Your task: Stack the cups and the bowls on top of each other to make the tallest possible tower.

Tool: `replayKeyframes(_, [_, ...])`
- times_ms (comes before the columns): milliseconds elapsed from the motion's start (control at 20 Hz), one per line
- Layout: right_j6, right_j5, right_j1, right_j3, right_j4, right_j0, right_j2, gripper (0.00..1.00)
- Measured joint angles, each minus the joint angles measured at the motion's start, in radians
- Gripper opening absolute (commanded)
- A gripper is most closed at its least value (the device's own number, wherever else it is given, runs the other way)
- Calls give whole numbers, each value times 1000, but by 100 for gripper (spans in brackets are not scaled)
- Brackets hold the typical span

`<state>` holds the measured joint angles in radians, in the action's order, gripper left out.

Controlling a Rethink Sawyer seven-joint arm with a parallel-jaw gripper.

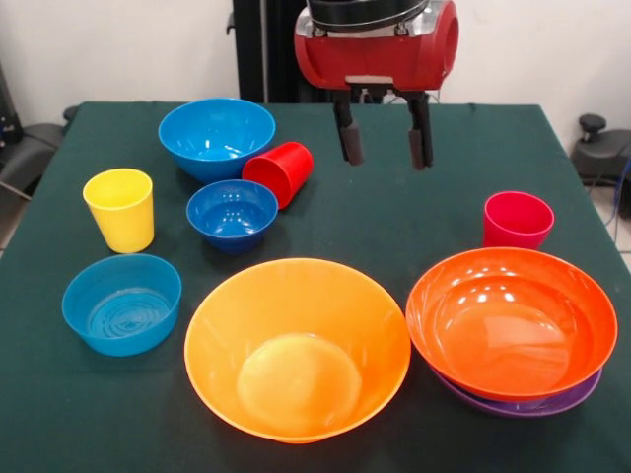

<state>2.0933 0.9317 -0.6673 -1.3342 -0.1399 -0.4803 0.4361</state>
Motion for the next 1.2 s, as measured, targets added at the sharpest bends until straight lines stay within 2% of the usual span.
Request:
replayKeyframes(400, [0, 0, 7, 2, -29, -2, 16, 100])
replayKeyframes(600, [-5, 1, 32, 36, -54, -2, 28, 100])
replayKeyframes(800, [-30, 25, 93, 135, -87, -3, 47, 100])
replayKeyframes(1050, [-117, 133, 211, 319, -119, -2, 89, 100])
replayKeyframes(1200, [-170, 188, 263, 397, -131, -2, 105, 100])
